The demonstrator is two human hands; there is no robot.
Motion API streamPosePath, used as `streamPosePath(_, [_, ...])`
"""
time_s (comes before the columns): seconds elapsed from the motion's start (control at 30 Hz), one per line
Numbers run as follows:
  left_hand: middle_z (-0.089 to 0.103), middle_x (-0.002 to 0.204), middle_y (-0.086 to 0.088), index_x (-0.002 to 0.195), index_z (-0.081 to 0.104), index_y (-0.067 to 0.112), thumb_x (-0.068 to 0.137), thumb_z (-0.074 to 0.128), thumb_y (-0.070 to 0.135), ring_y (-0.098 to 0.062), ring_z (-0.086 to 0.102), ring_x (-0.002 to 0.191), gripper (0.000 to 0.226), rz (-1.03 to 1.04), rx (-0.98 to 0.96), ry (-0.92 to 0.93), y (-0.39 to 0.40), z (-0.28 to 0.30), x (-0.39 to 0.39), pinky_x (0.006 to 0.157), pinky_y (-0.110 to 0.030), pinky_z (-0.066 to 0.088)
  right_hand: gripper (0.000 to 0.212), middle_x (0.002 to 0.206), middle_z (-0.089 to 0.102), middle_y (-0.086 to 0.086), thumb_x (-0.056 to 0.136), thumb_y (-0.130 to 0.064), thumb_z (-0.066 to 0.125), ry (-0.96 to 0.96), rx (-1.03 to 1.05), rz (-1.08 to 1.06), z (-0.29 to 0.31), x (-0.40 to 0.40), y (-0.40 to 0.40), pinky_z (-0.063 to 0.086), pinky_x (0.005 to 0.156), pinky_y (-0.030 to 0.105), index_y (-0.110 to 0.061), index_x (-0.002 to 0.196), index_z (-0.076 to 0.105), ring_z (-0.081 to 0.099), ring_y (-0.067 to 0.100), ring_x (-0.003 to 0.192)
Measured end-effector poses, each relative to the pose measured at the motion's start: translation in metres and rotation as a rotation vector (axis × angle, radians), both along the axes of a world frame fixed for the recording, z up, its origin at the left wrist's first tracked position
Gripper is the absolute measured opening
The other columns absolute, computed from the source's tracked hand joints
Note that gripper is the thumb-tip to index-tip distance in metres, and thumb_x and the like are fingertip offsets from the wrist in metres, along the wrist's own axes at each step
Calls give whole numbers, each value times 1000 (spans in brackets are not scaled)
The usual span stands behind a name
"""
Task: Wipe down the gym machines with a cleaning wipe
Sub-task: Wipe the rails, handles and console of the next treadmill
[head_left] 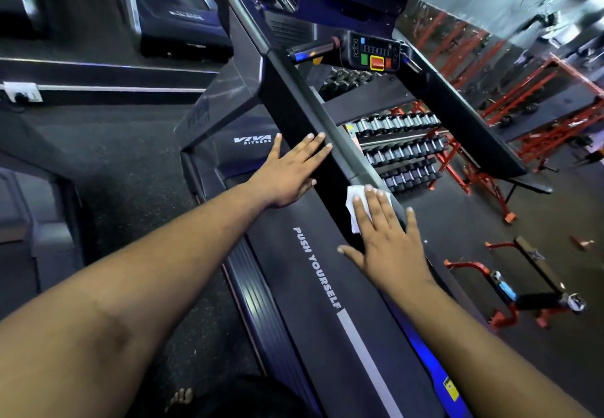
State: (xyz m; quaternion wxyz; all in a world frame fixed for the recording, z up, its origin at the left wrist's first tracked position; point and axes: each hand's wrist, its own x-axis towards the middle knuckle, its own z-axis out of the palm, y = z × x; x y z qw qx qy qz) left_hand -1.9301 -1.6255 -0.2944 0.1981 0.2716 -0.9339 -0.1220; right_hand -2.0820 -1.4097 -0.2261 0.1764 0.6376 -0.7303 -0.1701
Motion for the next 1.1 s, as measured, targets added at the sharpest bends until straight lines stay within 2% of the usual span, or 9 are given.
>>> streamPosePath(0.13, [-8, 171, 4, 163, 2, 25, 106, 43, 38, -14, -4, 157, 72, -11, -6, 32, -6, 8, -8, 120, -68, -3, 108, 171, -6, 3, 86, -82, 37, -170, 33, -72, 12, 3, -62, 19, 120, 61, -21, 161, -12, 2, 21, 157])
streamPosePath(0.23, [-6, 171, 4, 163, 4, 26, 106, 43, 38, -14, -3, 157, 70, 0, -33, 23, -13, 10, -9, 120, -68, -3, 112, 171, -5, 4, 85, -81, 42, -172, 46, -45, 13, -1, -74, 22, 120, 61, -19, 161, -13, 4, 22, 157])
streamPosePath(0.3, [-7, 171, 4, 163, 3, 28, 106, 44, 38, -14, -4, 157, 70, -1, -37, 14, -18, 9, -8, 121, -67, -3, 115, 170, 0, 9, 83, -78, 51, -86, 26, -1, 7, -4, -50, 26, 117, 63, -15, 162, -4, 9, 25, 157])
streamPosePath(0.37, [-7, 171, 5, 163, 2, 28, 106, 45, 37, -15, -4, 157, 71, 1, -46, 19, -22, 6, -6, 120, -67, -2, 118, 170, 0, 15, 81, -74, 58, 38, 16, 29, -2, -6, -25, 21, 115, 68, -11, 162, 0, 7, 30, 157])
streamPosePath(0.5, [-7, 171, 6, 163, 2, 29, 106, 42, 40, -13, -4, 157, 70, -2, -63, 21, -25, 4, -10, 121, -66, -2, 110, 163, -27, 21, 94, -72, 38, 218, 114, 24, -8, 7, -45, 3, 113, 74, -3, 155, -22, -24, 34, 152])
streamPosePath(0.67, [-7, 171, 6, 163, 1, 28, 108, 38, 43, -14, -4, 157, 68, 48, -62, 46, -28, -3, -6, 121, -63, -4, 99, 160, -31, 25, 100, -67, 26, 474, 247, 101, -15, 23, -77, -8, 108, 81, 5, 153, -18, -35, 42, 145])
streamPosePath(0.8, [-8, 171, 5, 163, 0, 26, 107, 37, 42, -15, -6, 157, 69, 33, -82, 59, -44, -9, -4, 120, -62, -6, 103, 154, -38, 29, 100, -69, 25, 552, 320, 133, -25, 12, -43, -21, 100, 83, 7, 148, -26, -40, 46, 141])
streamPosePath(0.87, [-8, 171, 4, 163, 0, 24, 107, 34, 43, -15, -6, 157, 68, 36, -76, 80, -55, -8, -6, 122, -63, -6, 103, 153, -40, 30, 100, -68, 26, 571, 355, 134, -31, 13, -40, -22, 98, 84, 6, 147, -28, -42, 47, 140])
streamPosePath(1.1, [-3, 172, 2, 164, 6, 22, 108, 36, 41, -16, -4, 158, 67, -17, -98, 106, -94, -1, -7, 121, -66, -5, 91, 158, -37, 22, 104, -57, 24, 572, 342, 64, -37, 40, -119, -19, 105, 80, 3, 150, -27, -39, 42, 143])
